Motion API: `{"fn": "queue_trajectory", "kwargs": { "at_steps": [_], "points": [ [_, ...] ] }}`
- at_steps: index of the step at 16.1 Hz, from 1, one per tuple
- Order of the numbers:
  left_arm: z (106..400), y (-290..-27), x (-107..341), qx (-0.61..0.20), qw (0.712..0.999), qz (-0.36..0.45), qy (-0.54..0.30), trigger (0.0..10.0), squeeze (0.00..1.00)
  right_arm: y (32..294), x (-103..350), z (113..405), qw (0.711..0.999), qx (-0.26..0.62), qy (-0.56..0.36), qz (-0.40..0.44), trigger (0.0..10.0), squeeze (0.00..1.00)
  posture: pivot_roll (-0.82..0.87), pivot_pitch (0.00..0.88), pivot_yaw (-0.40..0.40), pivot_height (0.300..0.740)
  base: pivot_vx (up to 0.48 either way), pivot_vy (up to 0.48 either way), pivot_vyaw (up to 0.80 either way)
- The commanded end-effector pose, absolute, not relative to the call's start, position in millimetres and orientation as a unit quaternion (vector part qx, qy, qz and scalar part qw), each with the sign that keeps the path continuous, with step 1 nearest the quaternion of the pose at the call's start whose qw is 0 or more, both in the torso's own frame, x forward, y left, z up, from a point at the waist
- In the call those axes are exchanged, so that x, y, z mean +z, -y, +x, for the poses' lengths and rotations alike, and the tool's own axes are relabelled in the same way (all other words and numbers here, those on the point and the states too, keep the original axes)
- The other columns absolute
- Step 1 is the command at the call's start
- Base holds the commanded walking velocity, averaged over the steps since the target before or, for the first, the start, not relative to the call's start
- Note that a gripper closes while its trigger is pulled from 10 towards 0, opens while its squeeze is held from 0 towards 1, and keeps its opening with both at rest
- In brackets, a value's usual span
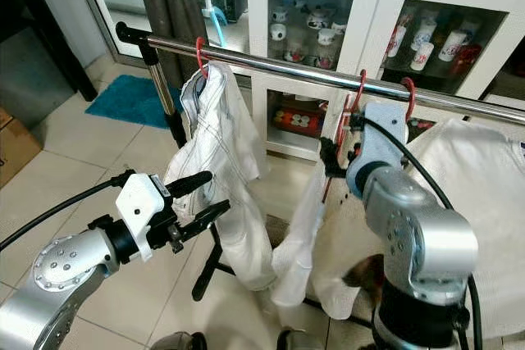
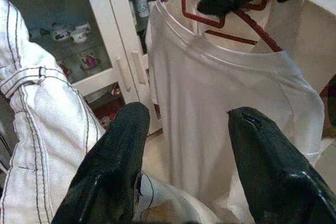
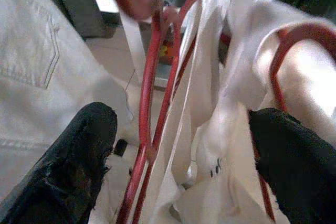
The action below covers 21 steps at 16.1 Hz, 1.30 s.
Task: Hang hanger
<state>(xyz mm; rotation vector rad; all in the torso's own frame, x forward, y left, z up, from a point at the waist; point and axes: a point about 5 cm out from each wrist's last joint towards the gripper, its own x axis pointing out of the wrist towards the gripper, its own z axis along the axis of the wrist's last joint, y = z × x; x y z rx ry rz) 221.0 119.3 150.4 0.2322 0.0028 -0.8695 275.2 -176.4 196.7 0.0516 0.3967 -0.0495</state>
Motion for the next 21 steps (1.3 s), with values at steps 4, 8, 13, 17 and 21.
{"fn": "queue_trajectory", "kwargs": {
  "at_steps": [4, 8, 13, 17, 21],
  "points": [
    [220, -118, 159, -0.433, 0.893, 0.122, 0.003, 10.0, 0.0, 176, 197, 285, 0.982, -0.023, -0.188, 0.029, 0.0, 0.0, -0.06, 0.108, 0.023, 0.74, 0.0, 0.0, 0.0],
    [219, -118, 161, -0.44, 0.89, 0.122, 0.0, 10.0, 0.0, 174, 192, 288, 0.98, -0.019, -0.193, 0.046, 0.0, 0.0, -0.06, 0.1, 0.026, 0.74, 0.0, 0.0, 0.0],
    [219, -117, 162, -0.446, 0.887, 0.121, -0.004, 10.0, 0.0, 176, 189, 287, 0.979, -0.022, -0.195, 0.049, 0.0, 0.0, -0.06, 0.09, 0.028, 0.74, 0.0, 0.0, 0.0],
    [218, -118, 161, -0.446, 0.887, 0.121, -0.008, 10.0, 0.0, 176, 184, 284, 0.977, -0.022, -0.206, 0.057, 0.0, 0.0, -0.06, 0.083, 0.027, 0.74, 0.0, 0.0, 0.0],
    [218, -119, 161, -0.446, 0.887, 0.122, -0.008, 10.0, 0.0, 177, 182, 280, 0.975, -0.023, -0.214, 0.062, 0.0, 0.0, -0.07, 0.082, 0.027, 0.74, 0.0, 0.0, 0.0]
  ]
}}
